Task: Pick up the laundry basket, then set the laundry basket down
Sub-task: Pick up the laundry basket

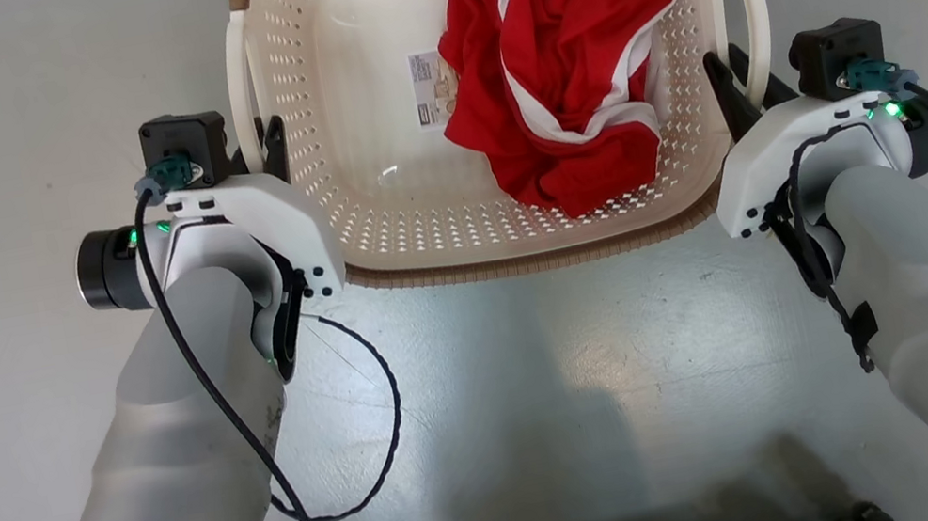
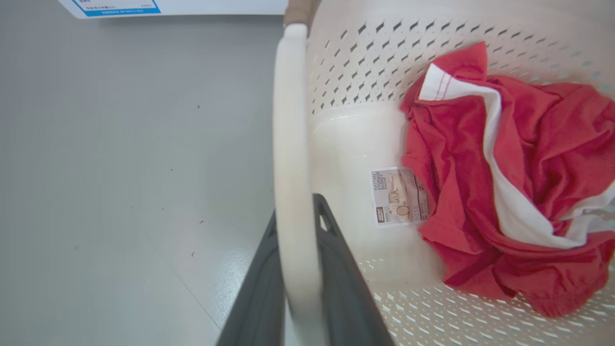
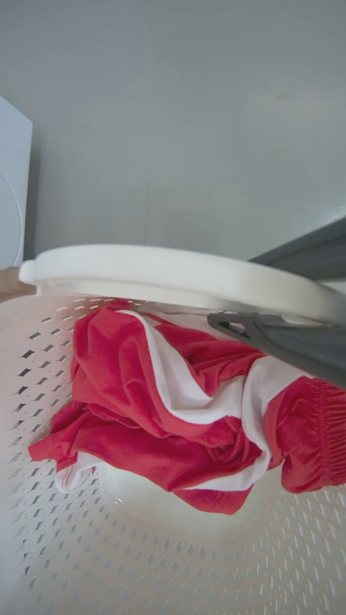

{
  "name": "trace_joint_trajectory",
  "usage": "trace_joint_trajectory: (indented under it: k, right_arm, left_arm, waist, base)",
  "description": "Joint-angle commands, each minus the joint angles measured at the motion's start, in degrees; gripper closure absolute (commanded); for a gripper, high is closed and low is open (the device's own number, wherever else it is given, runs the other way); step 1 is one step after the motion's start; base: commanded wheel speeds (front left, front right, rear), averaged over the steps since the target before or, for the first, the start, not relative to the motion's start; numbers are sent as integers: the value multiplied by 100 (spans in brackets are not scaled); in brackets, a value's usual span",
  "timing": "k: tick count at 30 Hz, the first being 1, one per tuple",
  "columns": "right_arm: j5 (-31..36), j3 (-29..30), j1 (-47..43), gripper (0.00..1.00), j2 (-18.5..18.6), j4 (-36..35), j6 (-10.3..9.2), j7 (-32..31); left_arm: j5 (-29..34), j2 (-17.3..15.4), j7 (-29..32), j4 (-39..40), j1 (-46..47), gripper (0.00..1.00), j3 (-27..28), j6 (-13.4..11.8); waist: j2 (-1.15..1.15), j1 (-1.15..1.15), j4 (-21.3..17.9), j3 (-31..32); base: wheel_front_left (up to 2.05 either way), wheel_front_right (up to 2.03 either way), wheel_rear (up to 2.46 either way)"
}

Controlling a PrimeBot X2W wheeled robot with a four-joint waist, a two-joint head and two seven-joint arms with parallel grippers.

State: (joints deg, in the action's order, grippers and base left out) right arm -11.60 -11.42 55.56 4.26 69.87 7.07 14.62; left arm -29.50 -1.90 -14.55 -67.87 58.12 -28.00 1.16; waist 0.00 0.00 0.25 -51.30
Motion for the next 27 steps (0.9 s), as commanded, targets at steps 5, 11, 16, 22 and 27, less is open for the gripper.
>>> trace_joint_trajectory:
  k: [5,11,16,22,27]
  right_arm:
    - [-129,-342,-176,100,-138,89,42,-48]
    - [-389,-610,-306,100,-138,131,42,-241]
    - [-618,-885,-488,100,-138,132,42,-461]
    - [-844,-1189,-771,100,-138,116,42,-717]
    - [-1045,-1453,-1064,100,-138,38,42,-937]
  left_arm:
    - [-221,-98,-45,-3,-186,100,-163,-17]
    - [-469,-98,25,-156,-383,100,-370,-42]
    - [-633,-98,115,-268,-572,100,-505,-43]
    - [-780,-98,169,-348,-802,100,-654,-52]
    - [-935,-98,229,-362,-1068,100,-791,-72]
  waist:
    - [0,0,-17,213]
    - [0,0,-65,555]
    - [0,0,-108,935]
    - [0,0,-134,1427]
    - [0,0,-155,1842]
  base:
    - [0,0,0]
    - [0,0,0]
    - [0,0,0]
    - [0,0,0]
    - [0,0,0]
